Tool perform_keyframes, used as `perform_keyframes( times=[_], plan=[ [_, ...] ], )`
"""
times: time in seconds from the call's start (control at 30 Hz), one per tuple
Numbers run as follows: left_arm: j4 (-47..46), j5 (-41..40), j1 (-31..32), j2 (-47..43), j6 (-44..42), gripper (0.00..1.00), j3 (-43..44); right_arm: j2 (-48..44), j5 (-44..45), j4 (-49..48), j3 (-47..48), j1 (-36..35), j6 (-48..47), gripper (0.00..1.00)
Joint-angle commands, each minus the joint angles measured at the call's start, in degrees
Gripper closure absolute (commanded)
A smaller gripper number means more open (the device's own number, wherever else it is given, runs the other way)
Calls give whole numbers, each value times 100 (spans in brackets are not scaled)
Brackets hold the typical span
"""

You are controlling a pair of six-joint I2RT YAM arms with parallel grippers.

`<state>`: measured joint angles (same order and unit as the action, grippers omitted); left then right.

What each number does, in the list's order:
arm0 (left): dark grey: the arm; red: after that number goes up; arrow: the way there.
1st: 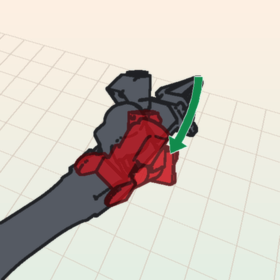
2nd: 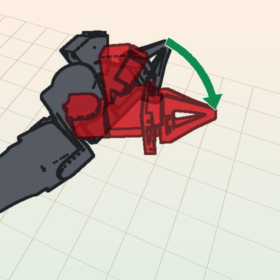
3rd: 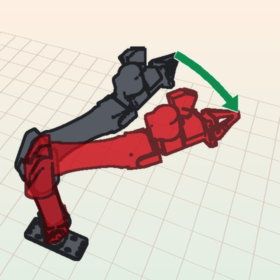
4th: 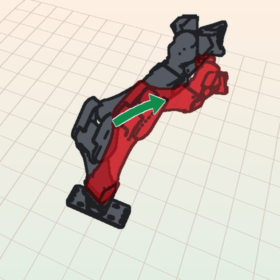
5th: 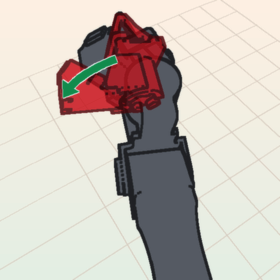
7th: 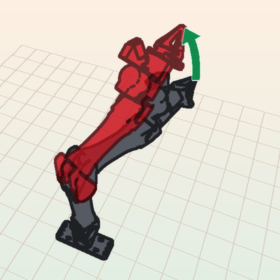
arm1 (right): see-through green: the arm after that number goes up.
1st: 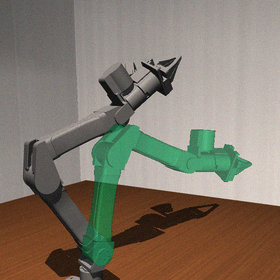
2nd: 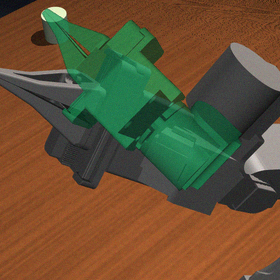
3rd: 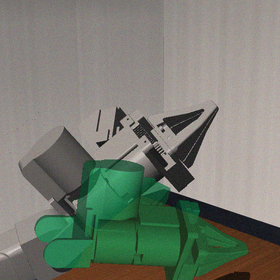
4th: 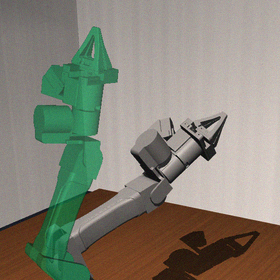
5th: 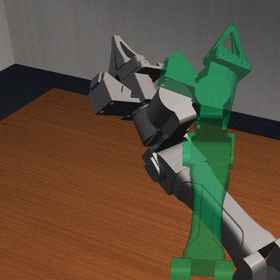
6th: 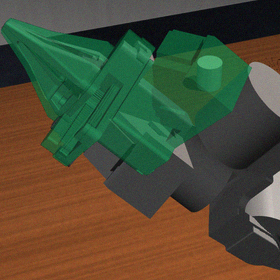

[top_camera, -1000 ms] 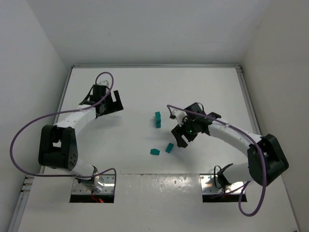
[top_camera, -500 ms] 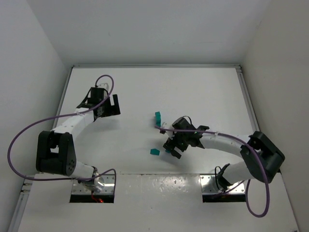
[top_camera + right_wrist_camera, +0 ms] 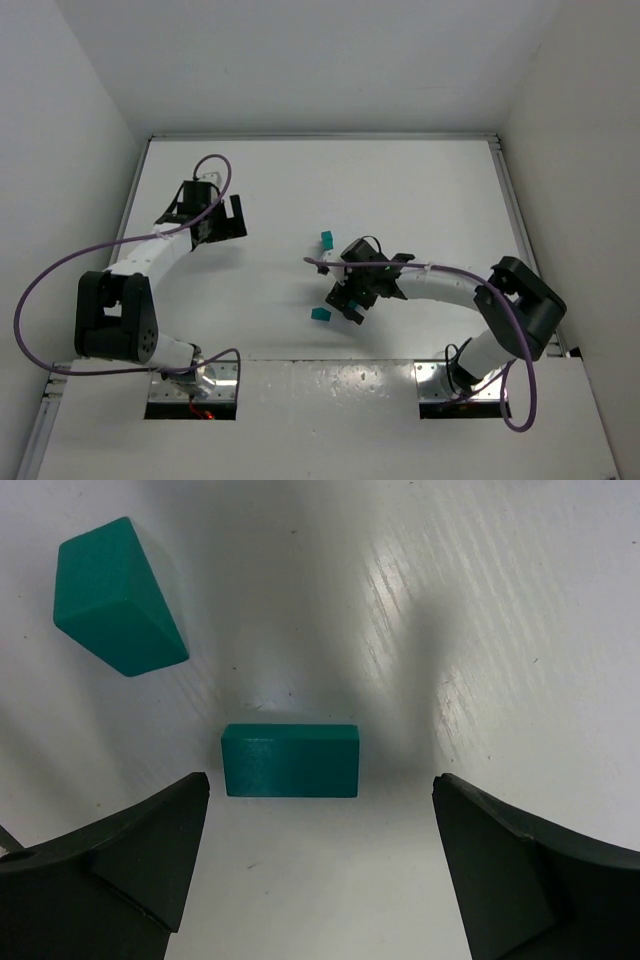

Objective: Build the wood block tower

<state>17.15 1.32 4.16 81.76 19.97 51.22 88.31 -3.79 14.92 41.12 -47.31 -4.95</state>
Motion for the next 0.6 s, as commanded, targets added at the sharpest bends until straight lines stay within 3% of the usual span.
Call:
perform_keyframes(
  times=[0.0,0.17,0.33,0.43,0.53,0.57],
  plan=[
    [-89,96,-65,7,16,1,-25,81,-43,-156,221,-41,20,8],
    [-89,96,-118,130,16,1,142,133,-183,-147,221,-24,91,12],
    [-89,149,-118,183,16,1,142,195,-201,-235,238,-33,170,22],
    [-89,149,-118,235,16,1,142,256,-201,-226,256,-33,170,32],
    [-89,149,-118,236,16,1,142,257,-148,-252,238,-33,161,46],
    [-89,210,-118,236,-80,1,142,213,-113,-252,238,-24,170,56]
  ],
)
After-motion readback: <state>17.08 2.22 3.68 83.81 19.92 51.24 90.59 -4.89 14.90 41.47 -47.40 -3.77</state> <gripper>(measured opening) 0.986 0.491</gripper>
